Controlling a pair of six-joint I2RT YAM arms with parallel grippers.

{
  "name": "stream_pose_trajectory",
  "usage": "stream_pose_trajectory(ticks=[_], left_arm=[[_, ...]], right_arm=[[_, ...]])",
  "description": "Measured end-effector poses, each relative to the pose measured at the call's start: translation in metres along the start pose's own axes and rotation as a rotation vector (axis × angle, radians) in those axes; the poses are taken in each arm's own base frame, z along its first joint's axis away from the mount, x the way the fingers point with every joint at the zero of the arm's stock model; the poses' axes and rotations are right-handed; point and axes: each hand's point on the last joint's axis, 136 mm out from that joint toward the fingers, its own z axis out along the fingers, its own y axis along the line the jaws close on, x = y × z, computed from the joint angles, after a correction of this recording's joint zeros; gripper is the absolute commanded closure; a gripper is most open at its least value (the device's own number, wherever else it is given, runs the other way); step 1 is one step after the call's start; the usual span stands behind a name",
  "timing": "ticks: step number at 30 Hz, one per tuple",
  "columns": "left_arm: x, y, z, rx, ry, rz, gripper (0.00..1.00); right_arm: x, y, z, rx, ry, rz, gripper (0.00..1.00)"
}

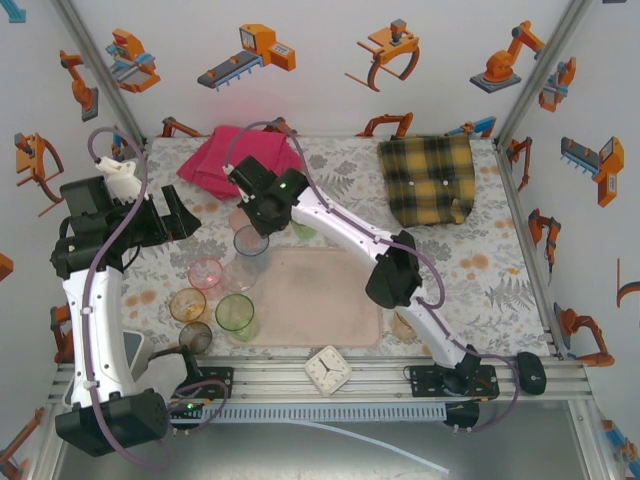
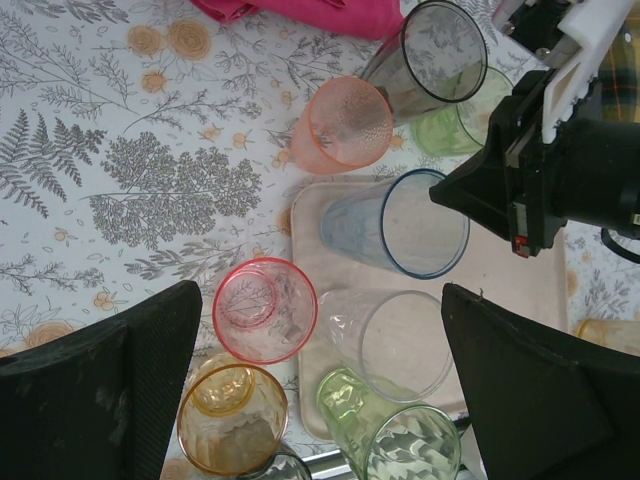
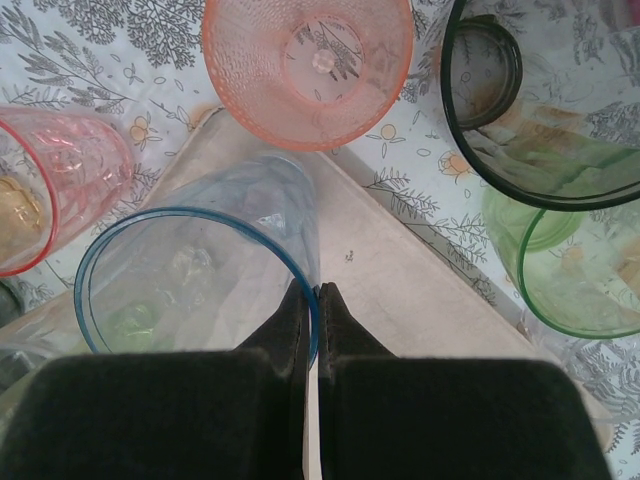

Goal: Place the glasses into the tray

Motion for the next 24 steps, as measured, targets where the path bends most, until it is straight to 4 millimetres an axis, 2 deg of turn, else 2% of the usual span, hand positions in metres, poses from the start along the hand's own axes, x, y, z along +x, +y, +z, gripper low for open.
stream_pose_trajectory(ticks=[12,16,20,24], left_arm=[[-0.0007,-0.0032,-0.0025,0.011,-0.008,0.001,0.03],[-0.0019,-0.0037,-0.0036,0.012,-0.012,0.003,0.03],[-0.0019,-0.004,-0.004,0.012,-0.013,0.003,0.03],[-0.0019,-0.0044,-0.004,0.015,-0.013,0.003,0.03]], right_arm=[[-0.0021,0.0011,-0.0001,-0.005,-0.005,0.0,0.94],[-0.0033,0.0014,0.0009,-0.006,-0.008,0.0,0.84],[-0.0035,0.0014,0.001,-0.006,-0.008,0.0,0.83],[-0.0023,0.0013,0.0031,-0.005,-0.003,0.001,0.76]])
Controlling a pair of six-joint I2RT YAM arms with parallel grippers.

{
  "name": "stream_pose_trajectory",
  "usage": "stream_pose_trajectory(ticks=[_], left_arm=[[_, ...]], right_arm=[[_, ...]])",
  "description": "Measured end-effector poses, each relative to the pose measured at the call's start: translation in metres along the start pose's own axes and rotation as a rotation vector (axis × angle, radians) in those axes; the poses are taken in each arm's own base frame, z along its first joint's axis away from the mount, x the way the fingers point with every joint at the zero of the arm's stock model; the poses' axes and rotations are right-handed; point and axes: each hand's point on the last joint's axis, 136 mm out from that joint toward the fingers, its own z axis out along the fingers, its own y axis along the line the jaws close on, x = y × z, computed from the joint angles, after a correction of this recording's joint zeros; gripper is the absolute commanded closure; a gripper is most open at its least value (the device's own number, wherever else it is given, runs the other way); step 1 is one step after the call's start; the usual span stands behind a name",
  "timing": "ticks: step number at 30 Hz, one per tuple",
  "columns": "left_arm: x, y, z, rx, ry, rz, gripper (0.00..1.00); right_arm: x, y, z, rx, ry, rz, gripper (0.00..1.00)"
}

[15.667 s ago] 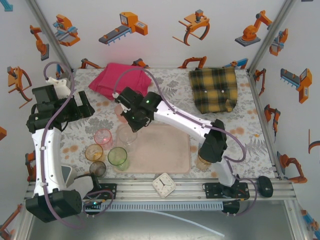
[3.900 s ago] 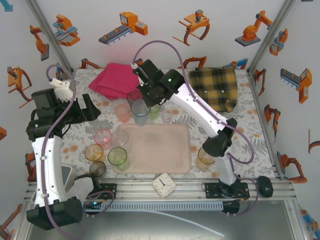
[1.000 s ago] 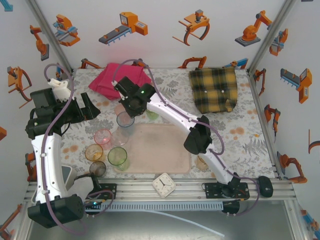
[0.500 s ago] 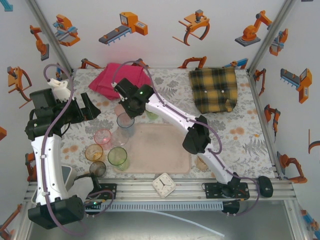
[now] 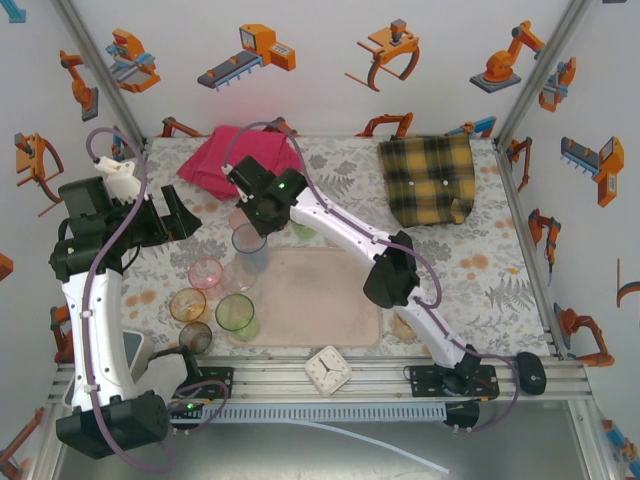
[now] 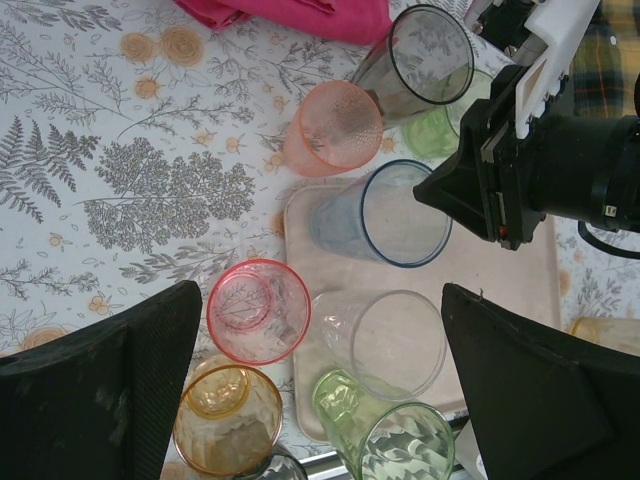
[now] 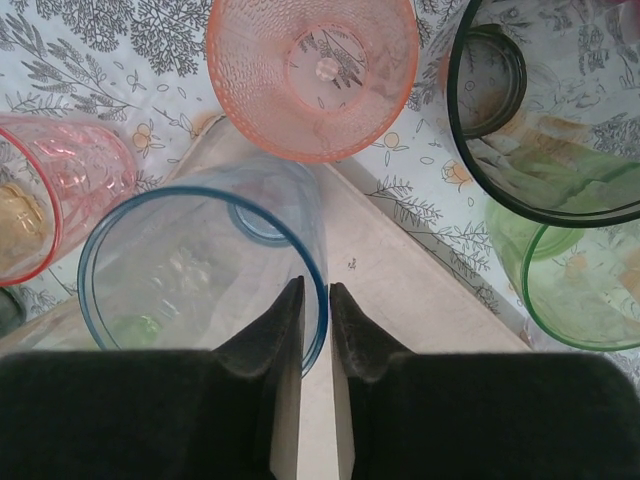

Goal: Place the glasses into the tray

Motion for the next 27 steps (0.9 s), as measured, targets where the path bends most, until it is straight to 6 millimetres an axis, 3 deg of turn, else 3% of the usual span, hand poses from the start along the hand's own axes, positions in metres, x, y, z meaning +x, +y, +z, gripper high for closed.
stream_pose_trajectory(ticks=[18,27], left_arm=[[0.0,-0.001,-0.001,0.003,-0.002,0.001,0.03],[0.0,-0.001,-0.001,0.002,-0.002,0.0,0.03]], right_arm=[[-0.007,0.002,-0.006,-0.008,-0.022,-0.003,0.6],[-0.007,0.001,-0.012,-0.003,-0.015,-0.03,0.59]])
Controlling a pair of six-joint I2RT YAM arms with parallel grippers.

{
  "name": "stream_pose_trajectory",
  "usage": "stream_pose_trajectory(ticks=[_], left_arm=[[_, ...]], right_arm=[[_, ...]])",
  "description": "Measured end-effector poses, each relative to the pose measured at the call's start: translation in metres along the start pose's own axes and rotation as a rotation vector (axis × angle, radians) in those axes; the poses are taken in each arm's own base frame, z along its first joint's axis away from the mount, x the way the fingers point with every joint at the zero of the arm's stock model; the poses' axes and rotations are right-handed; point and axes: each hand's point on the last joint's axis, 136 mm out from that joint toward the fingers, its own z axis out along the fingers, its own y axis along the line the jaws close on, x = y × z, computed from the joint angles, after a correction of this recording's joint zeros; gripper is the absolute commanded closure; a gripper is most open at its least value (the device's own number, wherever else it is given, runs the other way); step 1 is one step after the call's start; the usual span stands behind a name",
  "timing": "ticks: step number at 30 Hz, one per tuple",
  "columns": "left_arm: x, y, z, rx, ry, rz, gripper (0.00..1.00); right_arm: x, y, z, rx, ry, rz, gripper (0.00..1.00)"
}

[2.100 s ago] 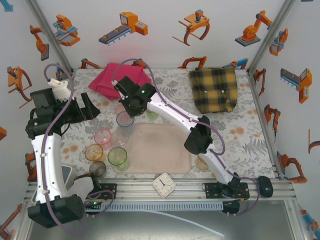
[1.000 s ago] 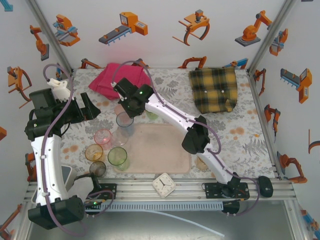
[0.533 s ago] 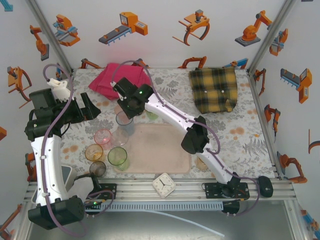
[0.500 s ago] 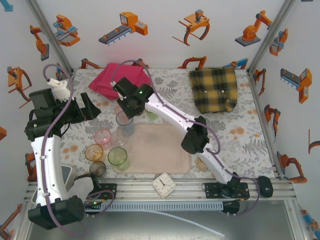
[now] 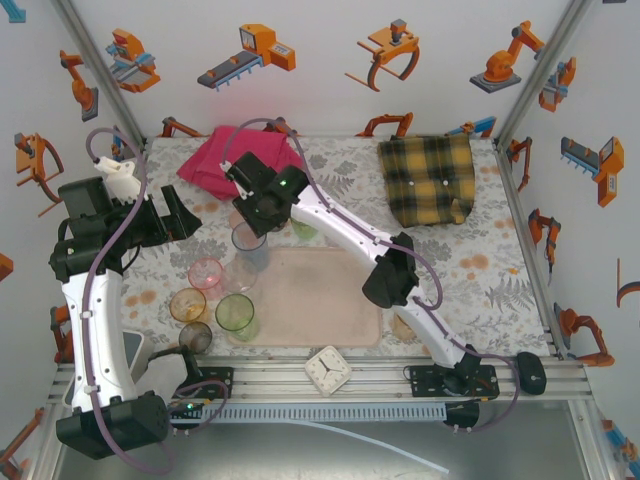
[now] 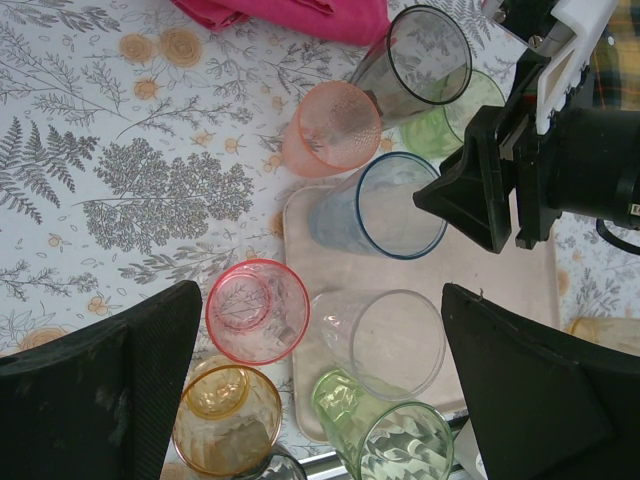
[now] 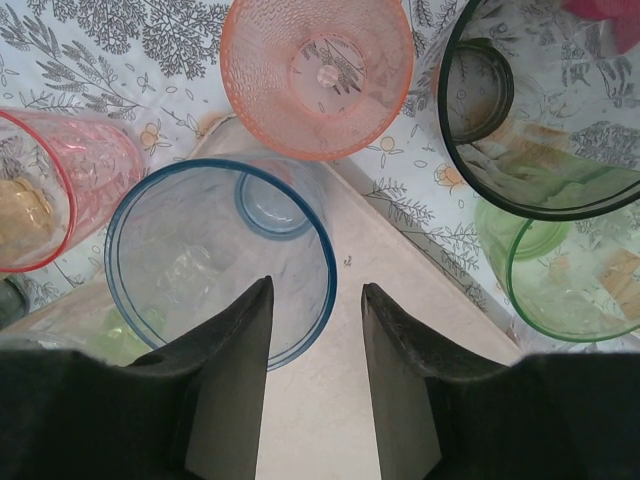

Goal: Place the glasses into the tray

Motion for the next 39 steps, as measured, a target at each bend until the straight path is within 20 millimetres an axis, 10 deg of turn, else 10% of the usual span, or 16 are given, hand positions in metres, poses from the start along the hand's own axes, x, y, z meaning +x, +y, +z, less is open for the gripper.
stream_pose_trajectory(ticks=[16,33,39], left_arm=[[-0.005,-0.001,-0.002,-0.001,-0.003,0.001,0.03],[-0.004,0.009,-0.004,-0.065,0.0,0.029,0.03],[-0.004,0.008,-0.009,-0.072,-0.014,0.047,0.03]], right_arm=[[-0.005,0.005,-0.022,-0.03,-0.02,-0.016,0.56],[-0.03,0.005,-0.096,-0.044,-0.143,-0.045,0.56],[-0.041,-0.003,-0.153,-0.011,-0.237,-0.043,0.56]])
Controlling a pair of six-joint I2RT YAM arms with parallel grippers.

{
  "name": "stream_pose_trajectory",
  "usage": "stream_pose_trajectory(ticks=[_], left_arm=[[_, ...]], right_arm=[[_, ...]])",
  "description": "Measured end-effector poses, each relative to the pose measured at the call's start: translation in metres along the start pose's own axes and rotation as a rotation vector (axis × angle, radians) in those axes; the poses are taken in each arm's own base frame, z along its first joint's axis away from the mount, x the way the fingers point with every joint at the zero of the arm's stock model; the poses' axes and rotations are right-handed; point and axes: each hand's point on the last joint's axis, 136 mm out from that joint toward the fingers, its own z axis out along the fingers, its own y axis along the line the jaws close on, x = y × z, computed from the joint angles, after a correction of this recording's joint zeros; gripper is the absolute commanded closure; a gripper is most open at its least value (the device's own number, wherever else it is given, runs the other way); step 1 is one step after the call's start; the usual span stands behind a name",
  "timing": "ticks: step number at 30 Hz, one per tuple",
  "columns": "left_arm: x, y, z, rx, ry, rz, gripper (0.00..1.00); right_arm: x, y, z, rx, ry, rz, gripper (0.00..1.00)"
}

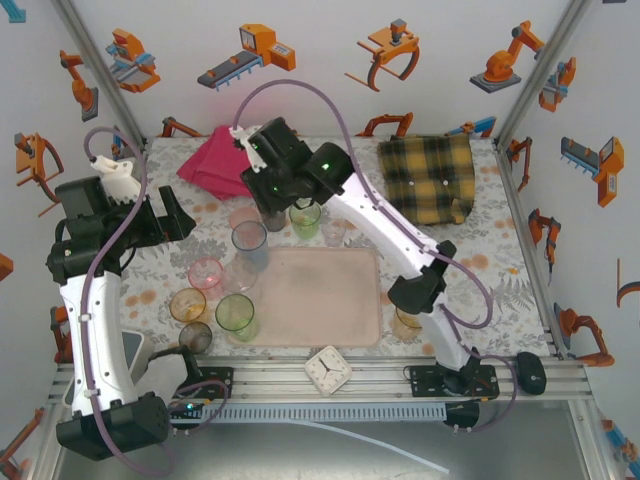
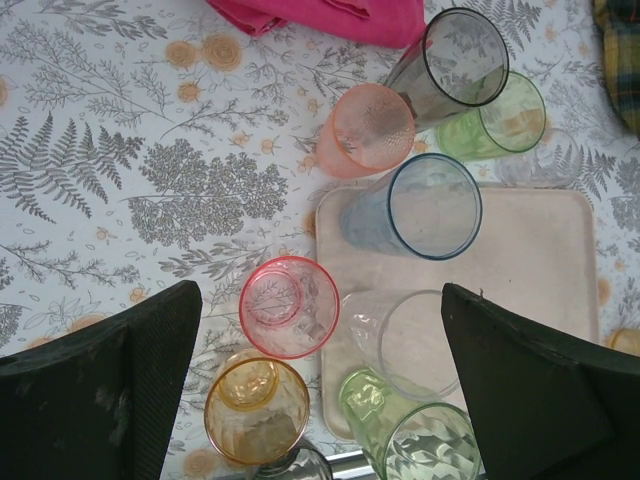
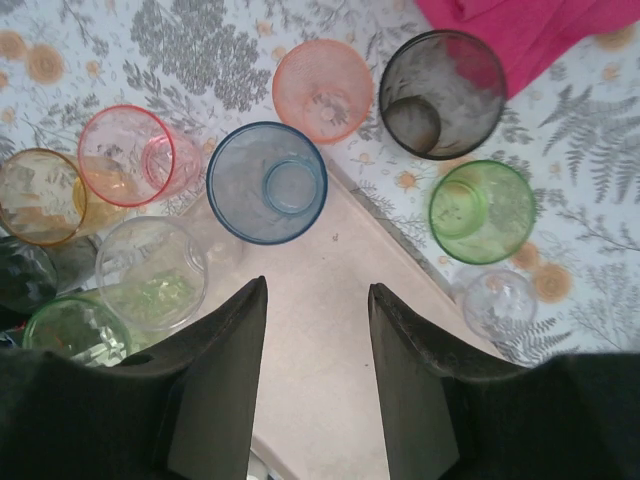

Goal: Place the glasses into the tray

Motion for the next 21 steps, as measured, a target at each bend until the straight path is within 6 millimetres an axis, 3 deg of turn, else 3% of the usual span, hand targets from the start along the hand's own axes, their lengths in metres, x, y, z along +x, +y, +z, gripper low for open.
stream_pose_trajectory(ticks=[6,10,16,21], left_arm=[[0.0,-0.002,-0.001,0.011,-0.002,0.002,0.03],[0.0,-0.004,0.0,0.02,0.001,0.006,0.03],[0.004,-0.009,0.001,0.036,0.016,0.033,0.03],[0.007,-0.013,0.001,0.047,0.029,0.044,0.03]], right_arm=[[-0.001,-0.022,-0.07,0.078,-0.065,0.022,0.56],[0.015,-0.048,-0.097,0.142,-0.057,0.084,0.56],[0.075,-0.104,-0.126,0.274,0.024,0.242,0.56],[0.133,-0.129,-0.152,0.342,0.073,0.361,0.56]])
